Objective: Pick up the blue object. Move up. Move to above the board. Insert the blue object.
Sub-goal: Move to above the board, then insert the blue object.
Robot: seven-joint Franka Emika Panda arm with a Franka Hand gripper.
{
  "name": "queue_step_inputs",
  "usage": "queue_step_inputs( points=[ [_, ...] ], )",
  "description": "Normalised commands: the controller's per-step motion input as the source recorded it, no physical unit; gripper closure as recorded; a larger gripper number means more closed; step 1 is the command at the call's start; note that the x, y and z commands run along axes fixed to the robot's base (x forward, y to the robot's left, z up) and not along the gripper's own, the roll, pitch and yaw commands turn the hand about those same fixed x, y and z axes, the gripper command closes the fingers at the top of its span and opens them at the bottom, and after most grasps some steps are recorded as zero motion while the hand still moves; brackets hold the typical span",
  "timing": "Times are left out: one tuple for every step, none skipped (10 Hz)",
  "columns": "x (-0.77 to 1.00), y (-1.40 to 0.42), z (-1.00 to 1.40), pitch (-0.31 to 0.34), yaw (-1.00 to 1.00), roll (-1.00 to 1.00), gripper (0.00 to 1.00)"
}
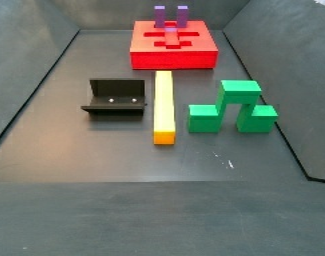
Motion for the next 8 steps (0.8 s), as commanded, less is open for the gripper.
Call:
queue_step_inputs(
  points=[
    [0.27, -1.4, 0.19, 0.162, 0.0, 0.0, 1.0],
    [0.12, -0.37, 0.06, 0.167, 0.01, 0.03, 1.0],
    [0.03, 0.0, 0.0, 0.0, 0.0, 0.0, 1.0],
    [0.24, -0.11, -0.2, -0.051, -0.11, -0.04, 1.0],
    [0.31, -0.46, -0.29, -0.157, 0.08, -0.04, 1.0],
    [0.4, -0.34, -0.4, -0.14, 0.17, -0.01, 1.0],
    [0.63, 0.02, -0.63, -0.077, 0.16, 0.04, 1.0],
    [0.6, 0.32, -0.71, -0.017, 0.07, 0.15, 1.0]
  ],
)
